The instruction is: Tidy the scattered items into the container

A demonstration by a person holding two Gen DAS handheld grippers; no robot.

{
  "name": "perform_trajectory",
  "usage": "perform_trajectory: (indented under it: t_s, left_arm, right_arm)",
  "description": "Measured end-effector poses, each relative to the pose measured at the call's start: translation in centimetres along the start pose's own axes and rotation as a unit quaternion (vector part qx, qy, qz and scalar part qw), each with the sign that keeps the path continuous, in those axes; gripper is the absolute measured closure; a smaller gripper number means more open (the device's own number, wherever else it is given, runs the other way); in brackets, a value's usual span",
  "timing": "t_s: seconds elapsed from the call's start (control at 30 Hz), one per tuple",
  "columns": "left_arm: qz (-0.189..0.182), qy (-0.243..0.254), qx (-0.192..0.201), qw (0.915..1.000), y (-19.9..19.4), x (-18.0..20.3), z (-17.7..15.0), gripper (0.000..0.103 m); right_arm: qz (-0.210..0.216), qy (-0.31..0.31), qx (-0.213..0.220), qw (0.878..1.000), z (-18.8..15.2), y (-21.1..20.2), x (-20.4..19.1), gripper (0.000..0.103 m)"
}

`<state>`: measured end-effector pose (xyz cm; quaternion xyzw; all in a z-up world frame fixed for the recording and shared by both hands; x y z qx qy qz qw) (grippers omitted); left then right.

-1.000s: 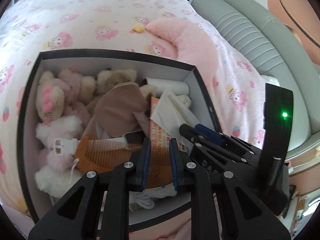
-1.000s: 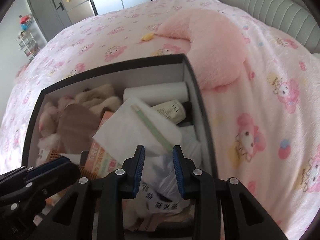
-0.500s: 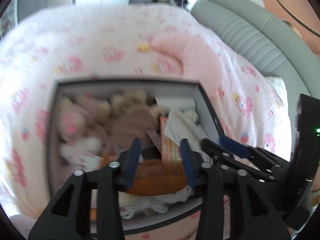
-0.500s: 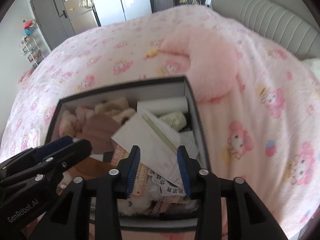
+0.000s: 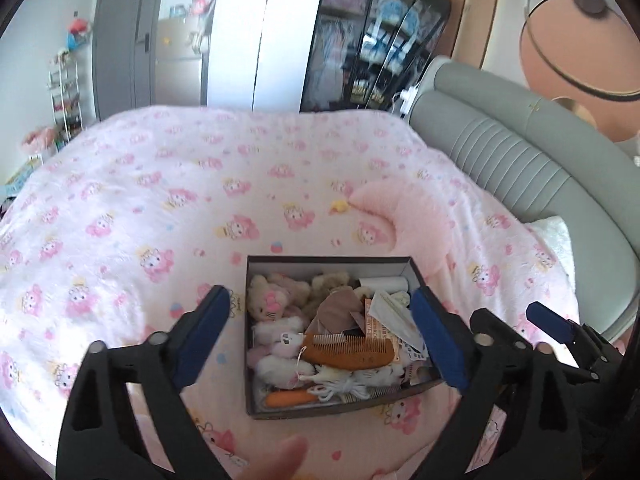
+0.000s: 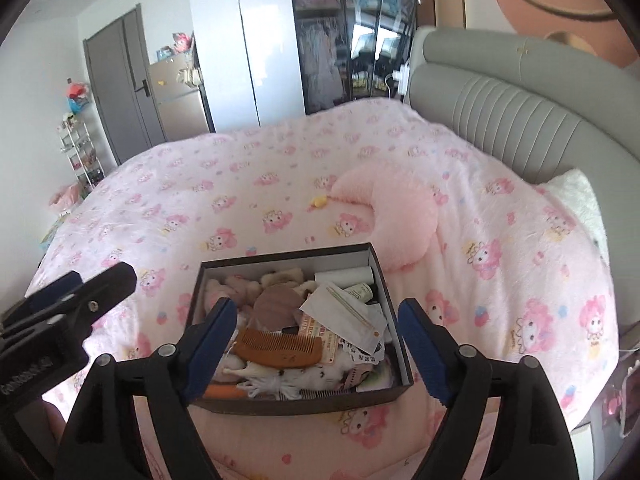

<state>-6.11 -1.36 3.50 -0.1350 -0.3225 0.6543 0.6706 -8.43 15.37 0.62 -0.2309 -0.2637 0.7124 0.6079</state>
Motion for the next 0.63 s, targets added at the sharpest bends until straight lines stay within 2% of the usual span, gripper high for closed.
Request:
perform_trajectory:
  t_s: [0.13,0.3,0.5,0.63]
  left_arm:
    - [0.021,0.008,0.026,0.9994,-4.0,-0.5,-1.2,0.001]
    - [0.048,0.015,0.039,0.998,-7.1,-0.6,-3.9,0.001]
    - [0.034,0.015,0.042,0.9984,-9.0,-0.3,-5.4,0.001]
    - [0.035,0.021,0.04,0.9984,-9.6,-0.2,-6.1,0.001]
  right_arm:
    - [-0.01,-0.002,0.02,1.0,-1.4,-3.4,-0.6,0.02]
    - [-0.018,-0.012,0.036,0.999,-3.1,-6.5,-0.8,0.02]
    - [-0.044,-0.022,0.062,0.997,-3.2,-9.2,-0.9,0.02]
    - [-0.04,-0.027,0.055,0.997,-4.0,-9.5,-1.5,0.02]
Point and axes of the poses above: each gripper's, at about its wrist camera, not at the fingertips, and y roughly the way its jaws point, x to its right, z to its top, the point moved 6 cm from there along y, roughly the way its jaws point, and after that the axes turned 5 degrees about -y, right-handed, at the moved point
